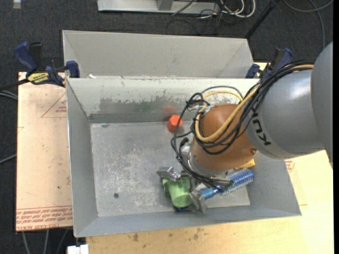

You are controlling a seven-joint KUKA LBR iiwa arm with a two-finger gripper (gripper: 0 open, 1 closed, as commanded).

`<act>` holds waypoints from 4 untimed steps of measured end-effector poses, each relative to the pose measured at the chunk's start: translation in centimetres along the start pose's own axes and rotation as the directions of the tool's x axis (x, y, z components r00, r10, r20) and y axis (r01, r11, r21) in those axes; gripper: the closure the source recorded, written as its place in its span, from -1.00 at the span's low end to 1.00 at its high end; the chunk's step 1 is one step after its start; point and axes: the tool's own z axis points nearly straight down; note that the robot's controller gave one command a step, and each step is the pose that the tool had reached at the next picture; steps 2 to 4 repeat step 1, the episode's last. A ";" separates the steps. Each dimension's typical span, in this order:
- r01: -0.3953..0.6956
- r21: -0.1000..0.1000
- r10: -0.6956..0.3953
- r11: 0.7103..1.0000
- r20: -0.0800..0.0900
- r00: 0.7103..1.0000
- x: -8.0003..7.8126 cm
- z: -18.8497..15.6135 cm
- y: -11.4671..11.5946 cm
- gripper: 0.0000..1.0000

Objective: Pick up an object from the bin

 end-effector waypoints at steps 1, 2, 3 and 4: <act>-0.001 -0.001 0.001 1.000 -0.009 1.000 -1.7 -12.8 3.2 1.00; -0.001 -0.001 0.001 1.000 -0.009 1.000 -1.7 -12.8 3.2 1.00; -0.001 -0.001 0.001 1.000 -0.009 1.000 -1.7 -12.8 3.2 1.00; -0.001 -0.001 0.001 1.000 -0.009 1.000 -1.7 -12.8 3.2 1.00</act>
Offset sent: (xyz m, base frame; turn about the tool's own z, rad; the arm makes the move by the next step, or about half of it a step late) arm -0.0129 0.0322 0.1246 0.0034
